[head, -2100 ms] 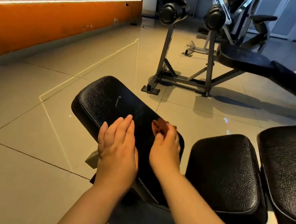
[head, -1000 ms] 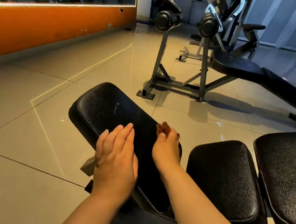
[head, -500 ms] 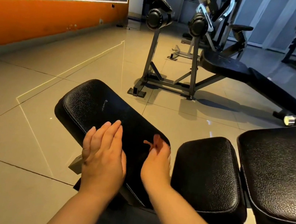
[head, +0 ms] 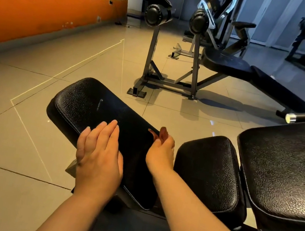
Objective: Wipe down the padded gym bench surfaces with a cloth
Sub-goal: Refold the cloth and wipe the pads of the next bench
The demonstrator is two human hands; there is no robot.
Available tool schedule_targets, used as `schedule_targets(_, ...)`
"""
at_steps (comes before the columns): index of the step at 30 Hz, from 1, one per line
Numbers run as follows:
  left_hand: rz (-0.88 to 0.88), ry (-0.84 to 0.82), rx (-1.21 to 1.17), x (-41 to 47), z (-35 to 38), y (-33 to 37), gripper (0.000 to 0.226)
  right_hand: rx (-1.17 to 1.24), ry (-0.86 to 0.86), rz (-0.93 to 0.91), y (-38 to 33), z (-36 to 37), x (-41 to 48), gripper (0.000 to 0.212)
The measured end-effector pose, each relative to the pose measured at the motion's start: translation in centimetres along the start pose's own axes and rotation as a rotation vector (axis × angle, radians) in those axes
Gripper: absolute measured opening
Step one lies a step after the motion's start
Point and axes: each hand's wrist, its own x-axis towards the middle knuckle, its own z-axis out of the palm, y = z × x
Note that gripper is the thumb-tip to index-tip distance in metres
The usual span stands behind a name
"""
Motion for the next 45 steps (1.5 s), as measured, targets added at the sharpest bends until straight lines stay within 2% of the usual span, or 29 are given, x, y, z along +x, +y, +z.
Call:
schedule_targets(3, 0.017, -0.005, -0.010, 0.1, 0.1, 0.0, 0.056, -0.014, -0.011, -0.063, 0.8, -0.2, -2.2, 0.049)
schedule_targets(7, 0.019, -0.037, -0.046, 0.0, 0.7, -0.4, 0.056, -0.010, -0.069, -0.285, 3.9, -0.7, -6.4, 0.046)
schedule_targets(12, 0.083, -0.017, -0.138, 0.3, 0.9, -1.1, 0.050, 0.005, -0.079, -0.142, 2.3, -0.1, -1.6, 0.049)
schedule_targets(16, 0.093, -0.014, -0.131, 0.3, 1.0, -1.2, 0.046, 0.040, -0.054, -0.151, 3.4, -0.6, -6.0, 0.047)
schedule_targets(19, 0.088, -0.006, -0.128, 0.4, 1.0, -1.2, 0.047, -0.121, -0.072, -0.193, 3.8, -1.4, -8.0, 0.050)
schedule_targets(22, 0.097, -0.014, -0.095, 0.4, 0.9, -1.4, 0.047, -0.328, -0.053, -0.183, 1.7, -1.0, -4.9, 0.047)
schedule_targets(25, 0.114, -0.019, -0.088, 0.4, 0.8, -1.5, 0.047, -0.306, -0.087, -0.206, 0.6, -0.9, -2.6, 0.053)
schedule_targets(29, 0.112, -0.039, -0.071, 0.4, 0.6, -1.4, 0.048, -0.394, -0.157, -0.493, 3.2, -2.1, -6.6, 0.053)
schedule_targets(30, 0.106, -0.044, -0.071, 0.4, 0.6, -1.3, 0.049, -0.376, -0.188, -0.510, 3.6, -2.5, -8.0, 0.056)
schedule_targets(32, 0.099, -0.052, -0.089, 0.4, 0.6, -1.3, 0.052, -0.391, -0.197, -0.525, 3.6, -2.5, -8.4, 0.062)
schedule_targets(34, 0.105, -0.042, -0.105, 0.5, 0.8, -1.4, 0.052, -0.401, -0.112, -0.490, 2.8, -1.5, -6.2, 0.062)
schedule_targets(37, 0.102, -0.010, -0.101, 0.4, 1.0, -1.5, 0.051, -0.176, -0.054, -0.233, 0.8, -1.1, -2.2, 0.064)
schedule_targets(39, 0.096, -0.012, -0.096, 0.4, 1.1, -1.5, 0.051, -0.139, 0.003, -0.115, 0.6, -1.1, -1.1, 0.061)
schedule_targets(41, 0.099, -0.034, -0.089, 0.5, 1.4, -1.7, 0.053, -0.201, 0.013, -0.192, 1.2, -0.9, -2.4, 0.053)
schedule_targets(43, 0.101, -0.056, -0.084, 0.4, 1.5, -1.9, 0.055, -0.248, -0.021, -0.316, 2.0, -1.4, -4.5, 0.052)
schedule_targets(45, 0.097, -0.067, -0.085, 0.6, 1.7, -2.1, 0.056, -0.341, -0.054, -0.354, 2.5, -2.8, -5.4, 0.053)
